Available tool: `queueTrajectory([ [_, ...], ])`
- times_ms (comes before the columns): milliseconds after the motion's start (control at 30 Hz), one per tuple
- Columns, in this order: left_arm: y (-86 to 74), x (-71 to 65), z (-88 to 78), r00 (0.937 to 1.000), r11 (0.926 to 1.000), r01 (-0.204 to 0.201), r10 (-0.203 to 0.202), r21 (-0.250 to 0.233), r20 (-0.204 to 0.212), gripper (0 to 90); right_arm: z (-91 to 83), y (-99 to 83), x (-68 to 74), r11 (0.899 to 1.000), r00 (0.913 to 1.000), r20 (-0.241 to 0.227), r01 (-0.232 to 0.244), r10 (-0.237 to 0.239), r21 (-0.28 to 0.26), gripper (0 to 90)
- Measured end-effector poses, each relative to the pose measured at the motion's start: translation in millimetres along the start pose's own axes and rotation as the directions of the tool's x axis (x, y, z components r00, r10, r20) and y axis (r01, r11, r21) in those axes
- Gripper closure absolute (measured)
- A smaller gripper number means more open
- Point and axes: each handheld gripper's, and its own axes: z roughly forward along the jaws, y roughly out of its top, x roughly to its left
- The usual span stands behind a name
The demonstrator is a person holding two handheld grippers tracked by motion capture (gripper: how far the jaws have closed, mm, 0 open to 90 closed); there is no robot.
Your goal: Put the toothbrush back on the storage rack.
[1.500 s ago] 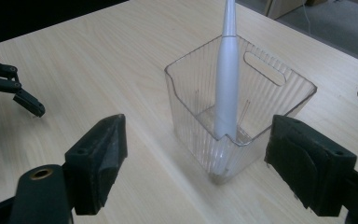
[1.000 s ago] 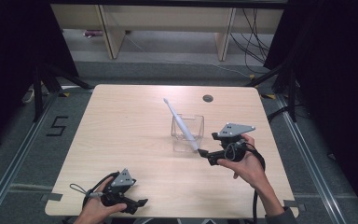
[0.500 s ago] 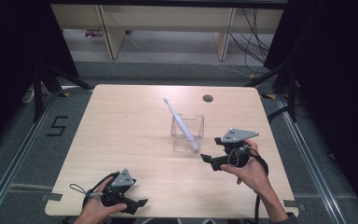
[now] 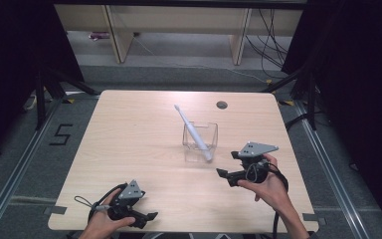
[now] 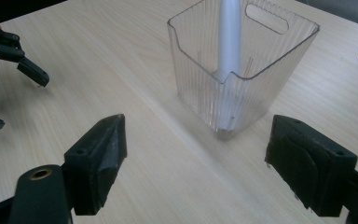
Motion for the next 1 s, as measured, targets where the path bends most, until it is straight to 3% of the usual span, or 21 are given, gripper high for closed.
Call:
queueTrajectory([
  [67,0.0,-0.6,0.0,1.0,1.0,0.001,-0.001,-0.003,0.006,14.9,0.7,-2.2,1.3,1.0,1.0,-0.003,-0.005,0.005,0.004,20.3],
  [100,0.1,-1.4,0.6,0.9999,0.9999,0.01,-0.01,-0.013,0.008,14.9,0.6,-3.6,4.0,1.0,0.9996,0.001,-0.03,0.03,0.005,20.3],
  [133,0.1,-1.4,0.5,0.9999,0.9998,0.01,-0.01,-0.014,0.008,14.9,0.7,-4.2,1.8,1.0,1.0,0.001,0.006,-0.006,-0.001,20.2],
  [233,0.2,0.3,-0.6,1.0,1.0,-0.005,0.005,0.0,-0.002,14.9,0.4,-7.5,3.4,1.0,0.9998,-0.008,-0.02,0.02,0.012,20.3],
  [333,0.3,0.3,-0.6,1.0,1.0,-0.006,0.006,0.0,-0.002,14.9,1.9,-12.1,1.7,1.0,0.9999,-0.005,-0.012,0.012,0.01,20.3],
  [433,0.0,-1.3,0.3,0.9999,0.9999,0.01,-0.01,-0.014,0.008,14.9,2.3,-16.6,4.7,0.999,0.9996,0.005,-0.027,0.027,0.03,20.2],
  [600,0.2,0.3,-0.8,1.0,1.0,-0.005,0.005,-0.001,-0.004,14.9,2.7,-22.9,6.1,1.0,0.9999,0.006,0.009,-0.009,0.018,20.3],
  [733,0.1,-1.3,0.1,0.9999,0.9998,0.01,-0.01,-0.015,0.007,14.9,2.6,-29.0,11.6,0.999,0.9993,-0.016,-0.033,0.034,0.041,20.3],
  [767,0.1,-1.2,0.0,0.9999,0.9999,0.009,-0.009,-0.014,0.007,14.9,4.1,-30.6,10.3,1.0,0.9999,-0.009,-0.005,0.005,0.03,20.3],
  [967,0.2,0.1,-0.8,1.0,1.0,-0.005,0.005,-0.002,-0.004,14.9,6.7,-39.7,11.6,0.999,0.9999,-0.012,-0.012,0.012,0.043,20.4],
  [1000,0.3,0.2,-0.9,1.0,1.0,-0.006,0.006,-0.002,-0.005,14.9,7.8,-41.6,13.3,0.998,0.9993,-0.014,-0.035,0.036,0.045,20.3],
])
